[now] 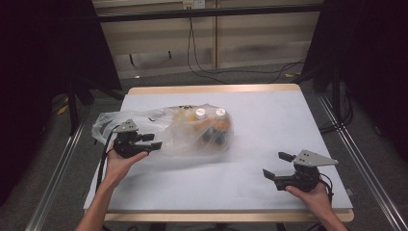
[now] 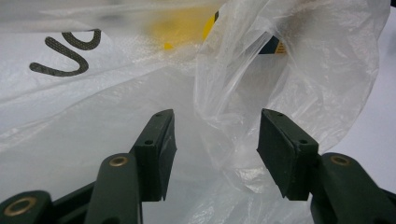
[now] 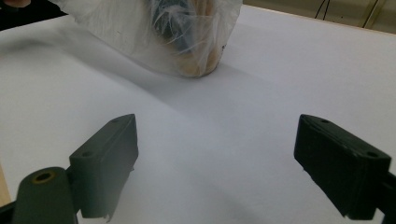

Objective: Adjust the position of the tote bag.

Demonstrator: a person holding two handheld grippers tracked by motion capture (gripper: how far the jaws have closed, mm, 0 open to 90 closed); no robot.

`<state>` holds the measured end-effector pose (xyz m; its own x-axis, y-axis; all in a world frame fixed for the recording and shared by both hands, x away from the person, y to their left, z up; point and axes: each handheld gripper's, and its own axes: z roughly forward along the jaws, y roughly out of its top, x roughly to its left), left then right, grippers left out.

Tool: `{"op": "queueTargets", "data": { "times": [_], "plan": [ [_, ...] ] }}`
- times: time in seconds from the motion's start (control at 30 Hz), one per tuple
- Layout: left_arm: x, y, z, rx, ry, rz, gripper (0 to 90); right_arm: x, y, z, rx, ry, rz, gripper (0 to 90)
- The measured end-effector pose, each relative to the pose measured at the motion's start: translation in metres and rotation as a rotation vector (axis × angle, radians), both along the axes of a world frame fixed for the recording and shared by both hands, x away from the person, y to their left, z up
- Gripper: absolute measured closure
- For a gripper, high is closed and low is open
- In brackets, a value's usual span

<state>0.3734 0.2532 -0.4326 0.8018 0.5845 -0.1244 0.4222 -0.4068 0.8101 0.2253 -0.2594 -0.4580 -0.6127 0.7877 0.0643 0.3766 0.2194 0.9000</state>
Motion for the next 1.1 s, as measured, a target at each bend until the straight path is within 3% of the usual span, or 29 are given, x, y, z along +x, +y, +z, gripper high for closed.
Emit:
{"op": "queueTargets", "data": {
  "times": [0.17, 0.4, 0.67, 0.77, 0.9, 1.1],
  "plan": [
    [0.002, 0.001, -0.006, -0.020, 0.042, -0.028, 58.6, -0.001, 0.001, 0.000, 0.000, 0.004, 0.004, 13.1],
    [0.003, 0.005, -0.005, -0.078, 0.056, -0.046, 87.8, 0.000, 0.001, 0.000, -0.003, 0.011, 0.004, 12.5],
    [0.000, 0.008, 0.003, -0.122, 0.023, -0.045, 89.9, -0.001, 0.001, 0.000, -0.003, 0.013, 0.004, 12.5],
    [-0.002, 0.010, 0.010, -0.158, 0.011, -0.033, 90.0, -0.001, 0.001, 0.000, -0.002, 0.012, 0.003, 12.4],
    [-0.009, 0.006, 0.028, -0.188, -0.041, -0.031, 90.0, -0.001, 0.001, 0.000, -0.004, 0.009, 0.002, 12.3],
    [-0.014, 0.005, 0.040, -0.218, -0.080, -0.046, 90.0, -0.001, 0.002, 0.000, -0.006, 0.008, 0.008, 12.3]
  ]
}}
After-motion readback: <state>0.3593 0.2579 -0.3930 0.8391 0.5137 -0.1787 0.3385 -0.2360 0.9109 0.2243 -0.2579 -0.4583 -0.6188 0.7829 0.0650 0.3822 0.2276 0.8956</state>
